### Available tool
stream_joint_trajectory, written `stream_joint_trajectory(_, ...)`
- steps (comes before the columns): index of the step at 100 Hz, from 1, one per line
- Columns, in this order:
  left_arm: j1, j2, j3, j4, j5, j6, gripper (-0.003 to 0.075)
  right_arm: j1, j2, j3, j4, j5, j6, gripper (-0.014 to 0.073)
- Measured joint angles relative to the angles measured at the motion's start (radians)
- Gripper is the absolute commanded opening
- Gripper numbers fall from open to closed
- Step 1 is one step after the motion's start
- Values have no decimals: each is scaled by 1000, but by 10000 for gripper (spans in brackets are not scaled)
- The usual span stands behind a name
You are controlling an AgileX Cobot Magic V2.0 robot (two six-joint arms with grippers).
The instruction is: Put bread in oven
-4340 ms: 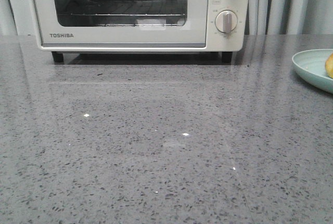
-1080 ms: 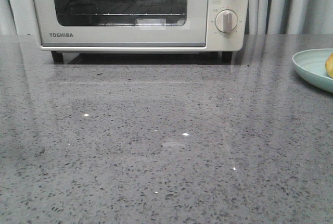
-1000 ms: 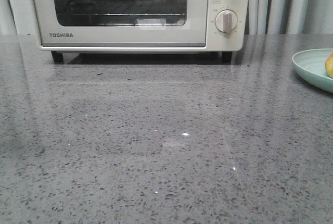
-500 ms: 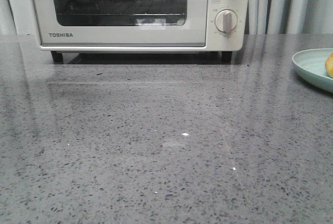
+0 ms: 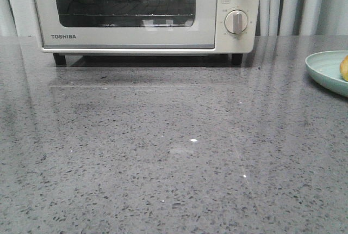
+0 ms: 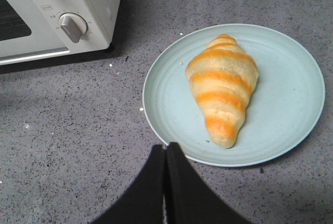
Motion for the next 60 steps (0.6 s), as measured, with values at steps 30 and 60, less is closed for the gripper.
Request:
stream_joint_trajectory(30, 0, 60, -28, 0, 0, 0, -21, 0, 0, 0, 0, 0, 0, -75)
stream_joint_trajectory(60, 0, 102, -28, 2, -34, 0, -21, 0, 0, 0, 0, 0, 0, -75)
